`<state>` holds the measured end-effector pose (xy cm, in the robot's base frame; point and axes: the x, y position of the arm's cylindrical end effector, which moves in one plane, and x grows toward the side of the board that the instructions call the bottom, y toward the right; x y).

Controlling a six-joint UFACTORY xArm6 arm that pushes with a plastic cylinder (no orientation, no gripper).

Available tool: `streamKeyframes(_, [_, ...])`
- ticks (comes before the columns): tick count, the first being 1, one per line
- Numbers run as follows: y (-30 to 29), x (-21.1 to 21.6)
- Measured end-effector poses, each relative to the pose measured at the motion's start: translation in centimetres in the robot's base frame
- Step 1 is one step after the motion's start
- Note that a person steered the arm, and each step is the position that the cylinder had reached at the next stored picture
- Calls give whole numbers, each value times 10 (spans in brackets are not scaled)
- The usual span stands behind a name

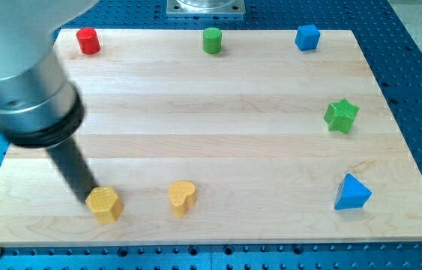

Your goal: Push the yellow hexagon horizontal to the red star

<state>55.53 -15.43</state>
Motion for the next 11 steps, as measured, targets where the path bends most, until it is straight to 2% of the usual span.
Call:
streamKeyframes(1, [-24,19])
streamKeyframes(2, [-42,63])
streamKeyframes(3, [6,59])
streamKeyframes(4, [61,31])
streamKeyframes(6, [41,-48])
streamKeyframes(8, [39,-74])
streamKeyframes(9, [-11,-76])
streamKeyframes(10, [-10,-72])
streamKeyframes(11, [40,-72])
